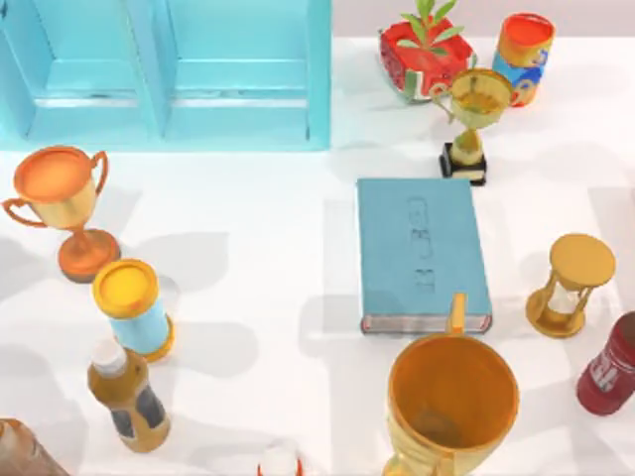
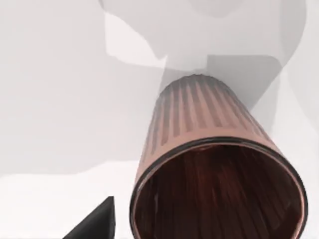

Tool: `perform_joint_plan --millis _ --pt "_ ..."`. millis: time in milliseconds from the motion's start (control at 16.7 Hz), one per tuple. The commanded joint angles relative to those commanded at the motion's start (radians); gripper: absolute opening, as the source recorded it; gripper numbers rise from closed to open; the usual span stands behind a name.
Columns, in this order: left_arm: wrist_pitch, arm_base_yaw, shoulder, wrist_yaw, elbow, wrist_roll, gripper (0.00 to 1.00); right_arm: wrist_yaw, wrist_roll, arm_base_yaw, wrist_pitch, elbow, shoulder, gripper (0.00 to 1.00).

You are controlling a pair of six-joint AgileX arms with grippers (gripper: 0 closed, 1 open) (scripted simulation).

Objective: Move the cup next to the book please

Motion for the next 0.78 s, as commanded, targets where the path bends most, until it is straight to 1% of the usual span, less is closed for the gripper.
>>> perform_joint_plan --millis 180,480,780 --pt "0.091 0.003 0.025 0.000 -0.075 0.004 1.00 0.000 0.000 0.000 0.000 0.000 0.000 1.00" --pt "0.101 0.004 0.028 0.000 -0.084 0.005 1.00 0.000 0.000 0.000 0.000 0.000 0.000 1.00" --pt "0.101 0.004 0.028 0.000 -0.084 0.005 0.62 0.000 0.000 0.000 0.000 0.000 0.000 1.00"
